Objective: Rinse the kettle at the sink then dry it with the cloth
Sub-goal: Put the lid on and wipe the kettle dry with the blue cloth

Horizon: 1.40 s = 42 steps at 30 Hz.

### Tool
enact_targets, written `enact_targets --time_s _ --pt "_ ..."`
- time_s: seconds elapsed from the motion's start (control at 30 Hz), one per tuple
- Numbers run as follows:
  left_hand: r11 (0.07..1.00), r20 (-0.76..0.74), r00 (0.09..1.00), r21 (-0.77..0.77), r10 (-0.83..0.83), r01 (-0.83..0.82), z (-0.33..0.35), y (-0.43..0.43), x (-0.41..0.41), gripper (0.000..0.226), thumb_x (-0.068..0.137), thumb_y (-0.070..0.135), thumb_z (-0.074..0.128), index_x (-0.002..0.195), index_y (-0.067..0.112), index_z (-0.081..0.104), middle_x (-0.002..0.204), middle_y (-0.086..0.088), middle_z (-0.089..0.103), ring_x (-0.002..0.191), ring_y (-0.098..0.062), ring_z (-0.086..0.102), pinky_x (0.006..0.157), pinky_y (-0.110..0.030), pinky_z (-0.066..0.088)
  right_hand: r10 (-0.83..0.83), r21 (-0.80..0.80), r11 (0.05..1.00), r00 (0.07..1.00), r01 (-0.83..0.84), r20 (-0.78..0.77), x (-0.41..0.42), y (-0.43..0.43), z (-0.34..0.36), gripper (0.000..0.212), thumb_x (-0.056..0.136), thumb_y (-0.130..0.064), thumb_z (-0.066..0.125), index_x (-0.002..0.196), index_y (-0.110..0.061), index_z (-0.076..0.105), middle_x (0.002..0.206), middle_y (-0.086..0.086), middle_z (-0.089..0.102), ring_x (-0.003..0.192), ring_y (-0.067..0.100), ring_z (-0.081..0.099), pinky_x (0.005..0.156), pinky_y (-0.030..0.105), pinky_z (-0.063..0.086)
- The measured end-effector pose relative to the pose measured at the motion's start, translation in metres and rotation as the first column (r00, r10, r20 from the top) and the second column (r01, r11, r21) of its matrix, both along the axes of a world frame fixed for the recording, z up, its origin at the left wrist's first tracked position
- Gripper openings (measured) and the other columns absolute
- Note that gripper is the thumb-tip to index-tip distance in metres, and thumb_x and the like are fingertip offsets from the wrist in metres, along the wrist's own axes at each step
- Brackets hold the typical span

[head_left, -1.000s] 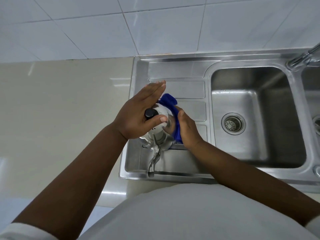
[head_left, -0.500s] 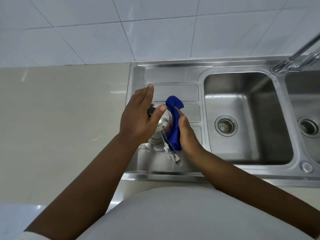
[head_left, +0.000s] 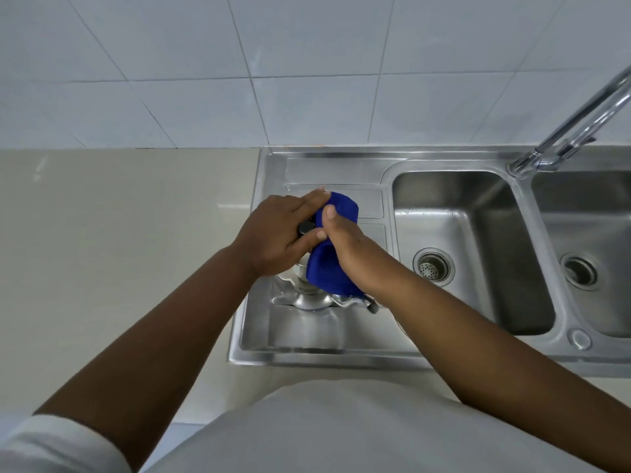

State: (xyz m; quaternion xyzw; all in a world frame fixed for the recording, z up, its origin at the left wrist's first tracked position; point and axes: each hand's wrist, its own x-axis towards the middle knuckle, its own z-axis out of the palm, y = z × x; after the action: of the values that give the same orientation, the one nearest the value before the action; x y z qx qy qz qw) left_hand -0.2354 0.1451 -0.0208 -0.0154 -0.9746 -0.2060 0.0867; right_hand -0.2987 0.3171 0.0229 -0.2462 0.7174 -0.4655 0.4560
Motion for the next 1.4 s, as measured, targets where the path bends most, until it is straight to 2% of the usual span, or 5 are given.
enact_targets --time_s 0.23,0.4,0.8,1.0,1.4 --pt "0.982 0.056 0.995 -0.176 0.086 -0.075 0.004 0.003 0.006 0.074 0.095 0.060 0.007 0.149 0.015 0.031 0.148 -0.007 0.047 0.098 -0.028 0.062 0.081 -0.043 0.047 -0.038 0.103 0.993 0.983 0.057 -0.182 0.031 -0.005 -0.008 0.103 0.070 -0.094 0.006 0.157 -0.039 0.005 0.168 -0.008 -0.012 0.154 0.013 -0.016 0.125 0.046 0.001" --pt "0.961 0.134 0.967 -0.204 0.218 -0.188 0.014 0.011 0.003 0.084 0.084 0.072 0.001 0.151 0.026 0.023 0.154 0.004 0.038 0.116 -0.026 0.056 0.086 -0.038 0.047 -0.116 -0.041 0.993 0.928 0.109 -0.354 0.074 0.017 -0.054 0.087 0.081 -0.084 0.016 0.151 -0.048 -0.019 0.162 -0.012 -0.032 0.153 0.010 -0.015 0.120 0.034 0.026" --pt "0.985 0.174 0.984 0.162 0.033 -0.062 0.003 0.005 0.005 0.075 0.092 0.066 0.018 0.153 0.024 0.010 0.163 0.001 0.008 0.151 -0.016 0.004 0.123 -0.041 0.013 -0.184 -0.211 0.974 0.845 0.087 -0.502 0.055 0.014 -0.061 0.073 0.094 -0.065 0.024 0.154 -0.038 -0.006 0.166 -0.013 -0.018 0.155 0.007 -0.010 0.116 0.021 0.027" --pt "0.928 0.275 0.957 0.327 0.089 -0.181 0.004 0.014 0.012 0.068 0.096 0.051 0.039 0.153 0.028 0.009 0.163 0.003 0.000 0.150 -0.013 -0.004 0.122 -0.039 0.010 -0.277 -0.185 0.956 0.907 0.227 -0.316 0.047 0.024 -0.092 0.078 0.096 -0.052 0.037 0.158 -0.025 0.000 0.168 -0.002 0.004 0.129 -0.034 0.011 0.098 -0.007 0.020" --pt "0.839 0.244 0.885 0.294 0.397 -0.458 -0.002 0.039 0.019 0.066 0.096 0.055 0.033 0.153 0.026 0.015 0.164 -0.002 0.002 0.150 -0.025 -0.007 0.120 -0.056 0.008 -0.255 -0.234 0.958 0.858 0.164 -0.445 0.064 0.017 -0.103 0.076 0.096 -0.055 0.033 0.155 -0.031 -0.009 0.168 -0.003 -0.013 0.155 0.010 -0.005 0.116 0.005 0.010"
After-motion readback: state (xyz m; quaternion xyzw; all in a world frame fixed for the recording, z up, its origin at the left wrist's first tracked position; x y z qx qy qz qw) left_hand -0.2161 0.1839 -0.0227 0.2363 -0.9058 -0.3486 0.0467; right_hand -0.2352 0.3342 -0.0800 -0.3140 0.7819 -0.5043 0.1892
